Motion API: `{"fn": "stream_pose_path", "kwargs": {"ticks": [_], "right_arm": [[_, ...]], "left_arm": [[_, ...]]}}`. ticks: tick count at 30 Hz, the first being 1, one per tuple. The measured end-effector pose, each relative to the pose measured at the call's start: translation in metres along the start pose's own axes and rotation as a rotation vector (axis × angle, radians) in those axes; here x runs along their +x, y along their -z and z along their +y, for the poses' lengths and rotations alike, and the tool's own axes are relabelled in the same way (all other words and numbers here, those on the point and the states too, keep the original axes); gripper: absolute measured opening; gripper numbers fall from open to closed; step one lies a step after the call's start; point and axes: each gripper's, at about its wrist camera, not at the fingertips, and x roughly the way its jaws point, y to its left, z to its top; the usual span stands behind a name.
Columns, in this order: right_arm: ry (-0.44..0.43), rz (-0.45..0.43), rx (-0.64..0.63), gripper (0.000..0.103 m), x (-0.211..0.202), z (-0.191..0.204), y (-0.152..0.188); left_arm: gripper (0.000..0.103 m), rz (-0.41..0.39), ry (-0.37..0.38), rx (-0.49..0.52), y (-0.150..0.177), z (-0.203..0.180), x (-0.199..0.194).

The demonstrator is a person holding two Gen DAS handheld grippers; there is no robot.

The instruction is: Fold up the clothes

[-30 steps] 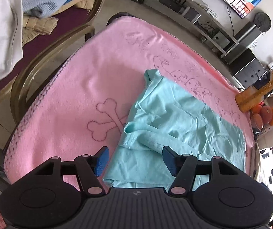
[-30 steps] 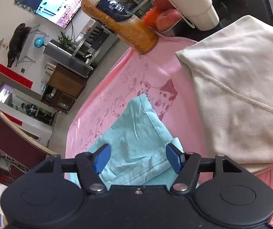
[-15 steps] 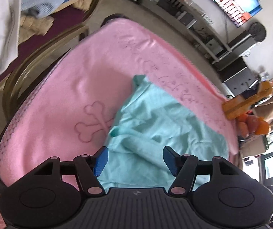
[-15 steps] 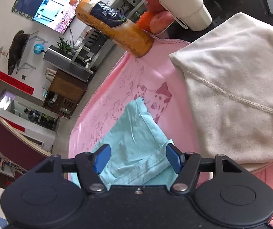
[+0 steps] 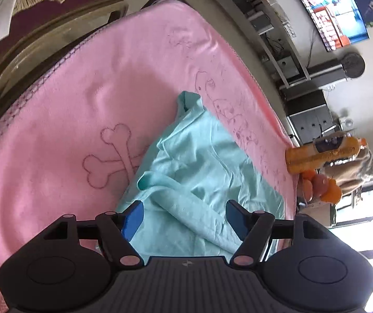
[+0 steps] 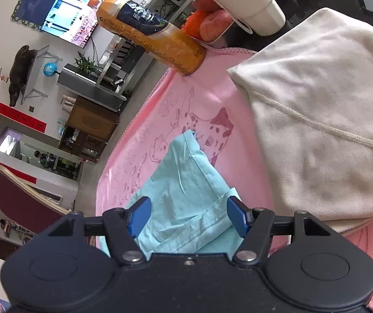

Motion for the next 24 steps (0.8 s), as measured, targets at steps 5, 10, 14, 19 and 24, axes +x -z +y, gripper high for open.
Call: {"fn": "stream_pose_path", "kwargs": {"ticks": [5, 10, 14, 19, 24], "right_arm": [[0.005, 0.026, 0.021, 0.063, 0.006, 0.0, 0.0], [0.038, 0.044, 0.008, 0.063, 0.012, 0.002, 0.0], [0.148, 0.044, -0.105, 0.048, 0.024, 0.014, 0.001], [0.304, 0.048, -0.242, 0.046, 0.048, 0.025, -0.004], [0.325, 0.076, -0.261, 0.022, 0.058, 0.023, -0.003]], "left_arm": [[0.066, 0.001, -0.023, -0.137, -0.006, 0.019, 0.004], [0.066, -0.044, -0.081, -0.04, -0.006, 0.005, -0.001], [0.067, -0.135, -0.274, 0.214, 0.003, -0.026, 0.002], [0.07, -0.139, -0.411, 0.487, 0.014, -0.055, 0.022], [0.041, -0.065, -0.421, 0.556, 0.023, -0.056, 0.045]]}}
